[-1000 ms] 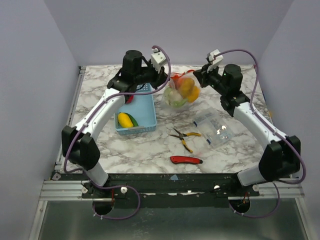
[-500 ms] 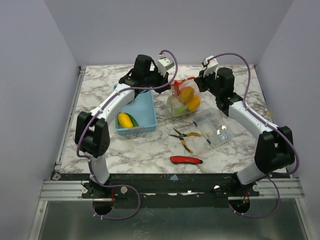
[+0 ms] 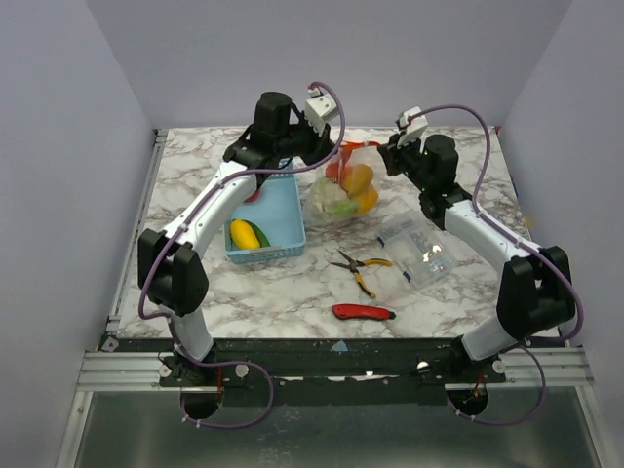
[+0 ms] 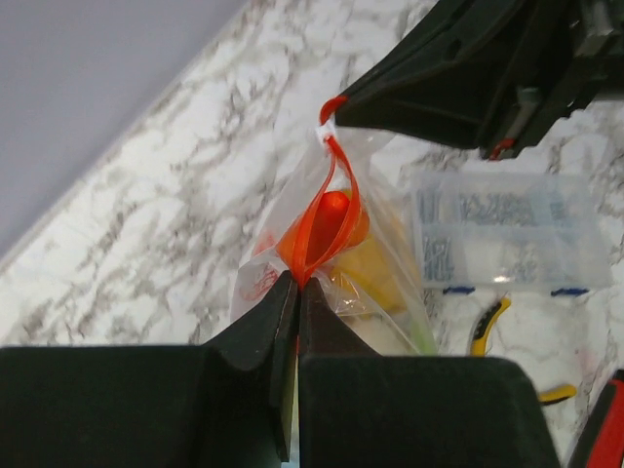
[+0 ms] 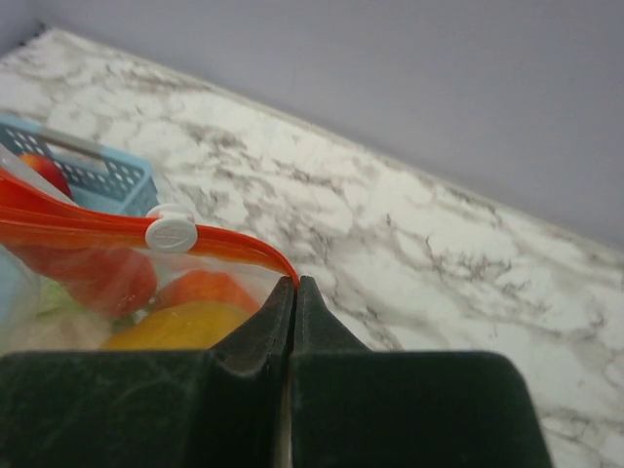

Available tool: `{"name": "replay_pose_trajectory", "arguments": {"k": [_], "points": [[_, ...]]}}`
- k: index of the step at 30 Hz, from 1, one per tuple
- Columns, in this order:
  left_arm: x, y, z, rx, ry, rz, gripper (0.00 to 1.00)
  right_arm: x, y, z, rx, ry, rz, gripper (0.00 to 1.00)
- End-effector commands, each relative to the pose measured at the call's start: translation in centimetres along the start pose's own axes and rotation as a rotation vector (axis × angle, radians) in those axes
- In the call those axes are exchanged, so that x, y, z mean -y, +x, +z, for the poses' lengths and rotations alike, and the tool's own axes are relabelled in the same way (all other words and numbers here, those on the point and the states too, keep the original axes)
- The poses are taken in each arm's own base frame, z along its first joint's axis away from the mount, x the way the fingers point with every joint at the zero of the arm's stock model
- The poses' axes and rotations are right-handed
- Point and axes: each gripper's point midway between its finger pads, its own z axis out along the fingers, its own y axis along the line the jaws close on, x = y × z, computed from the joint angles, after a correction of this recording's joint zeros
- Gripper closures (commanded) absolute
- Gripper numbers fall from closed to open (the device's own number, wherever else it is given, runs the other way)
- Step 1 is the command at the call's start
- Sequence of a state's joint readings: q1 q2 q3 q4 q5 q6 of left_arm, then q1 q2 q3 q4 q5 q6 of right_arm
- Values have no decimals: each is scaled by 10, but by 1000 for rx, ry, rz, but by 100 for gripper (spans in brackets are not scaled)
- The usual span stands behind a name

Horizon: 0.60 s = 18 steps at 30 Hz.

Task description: Place the food in the zip-top bag and seal the zipper

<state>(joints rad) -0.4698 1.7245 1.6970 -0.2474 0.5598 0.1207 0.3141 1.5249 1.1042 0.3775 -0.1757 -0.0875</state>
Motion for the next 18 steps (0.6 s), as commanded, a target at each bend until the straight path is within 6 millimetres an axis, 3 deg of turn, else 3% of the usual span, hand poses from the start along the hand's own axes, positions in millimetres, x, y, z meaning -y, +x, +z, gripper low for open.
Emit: {"name": "replay_pose_trajectory", "arguments": {"k": [1,3,5,7,9,11,15,18], "points": [[2,-16,-17,-4,3,15,100,13,-48,-7,70,47,-23,100],[19,-47,-32,95,40,50,100,11,-77,-17,150,44,-22,100],[24,-67,-44,156,34,61,100,10,-94,-24,199,37,-24,100],[23,-74,-49,170,10,55,100,10,-101,-26,222,41,-27,100],[21,-68,-48,161,-1,52,100,11,-94,-25,215,49,-31,100],[14,-45,-41,123,-25,26,100,12,-76,-24,185,58,-26,100],[-10,34,-14,-42,-80,-55,100,6,-22,-17,130,44,3,100],[-20,62,-11,-149,-93,-114,100,4,0,-10,55,31,17,100]]}}
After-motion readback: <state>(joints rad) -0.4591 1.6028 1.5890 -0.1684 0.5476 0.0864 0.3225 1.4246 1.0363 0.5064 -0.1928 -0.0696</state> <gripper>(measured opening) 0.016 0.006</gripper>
